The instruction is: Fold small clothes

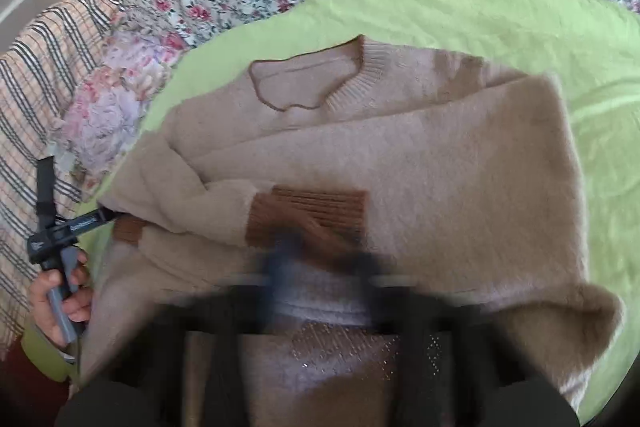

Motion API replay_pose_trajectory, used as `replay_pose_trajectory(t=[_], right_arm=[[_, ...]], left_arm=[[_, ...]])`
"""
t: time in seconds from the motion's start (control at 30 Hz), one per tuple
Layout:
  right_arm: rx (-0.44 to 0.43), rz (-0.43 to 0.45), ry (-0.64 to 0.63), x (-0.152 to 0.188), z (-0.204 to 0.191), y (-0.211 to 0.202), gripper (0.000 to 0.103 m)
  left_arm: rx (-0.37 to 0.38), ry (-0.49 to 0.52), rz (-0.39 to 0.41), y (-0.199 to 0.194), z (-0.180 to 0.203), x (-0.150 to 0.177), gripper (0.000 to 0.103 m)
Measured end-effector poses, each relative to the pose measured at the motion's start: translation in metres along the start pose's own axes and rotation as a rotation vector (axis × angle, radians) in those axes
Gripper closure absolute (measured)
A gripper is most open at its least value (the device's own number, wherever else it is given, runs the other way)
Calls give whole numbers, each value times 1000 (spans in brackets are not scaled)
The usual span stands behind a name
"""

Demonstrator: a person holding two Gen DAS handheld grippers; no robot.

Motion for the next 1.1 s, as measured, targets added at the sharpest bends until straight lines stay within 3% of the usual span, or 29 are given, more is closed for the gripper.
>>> replay_pose_trajectory(t=[0.03,0.17,0.23,0.3,0.37,0.47,0.6,0.7,0.77,0.8,0.87,0.93,1.1], right_arm=[[-17,8,-1,-2,-3,-6,98],[-239,116,119,-24,-12,-69,98],[-294,186,162,-38,-6,-106,98],[-269,193,198,-48,5,-117,98],[-171,158,230,-54,28,-110,98],[-65,79,309,-49,64,-76,98],[66,-17,320,-28,90,-35,98],[70,-11,333,-15,98,-26,98],[48,23,343,-14,99,-31,96],[27,39,354,-14,97,-34,95],[-7,50,370,-13,96,-40,82],[-39,51,375,-12,91,-41,45],[-47,49,351,-3,77,-40,42]], left_arm=[[-1,1,1,-1,0,0,31],[-12,10,9,-5,-1,3,31],[-20,10,11,-6,-1,3,31],[-22,8,17,-7,-1,3,31],[-12,1,19,-8,0,4,31],[-31,-15,31,-13,0,7,31],[12,23,8,-18,5,17,32],[158,61,-22,-25,6,20,31],[296,47,-53,-27,1,12,31],[329,30,-67,-25,-1,7,28],[400,-19,-116,-10,-6,-8,24],[399,-44,-153,9,-6,-20,24],[399,-27,-182,37,16,-46,25]])
Point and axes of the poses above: each gripper's, at about its wrist camera, not at the fingertips, and y roughly the way its jaws point, z to its right, x to its underside, the point moved 5 cm from there along y, roughly the way its jaws point, and after that the axes turned 6 degrees about -x, right-handed, at the moved point
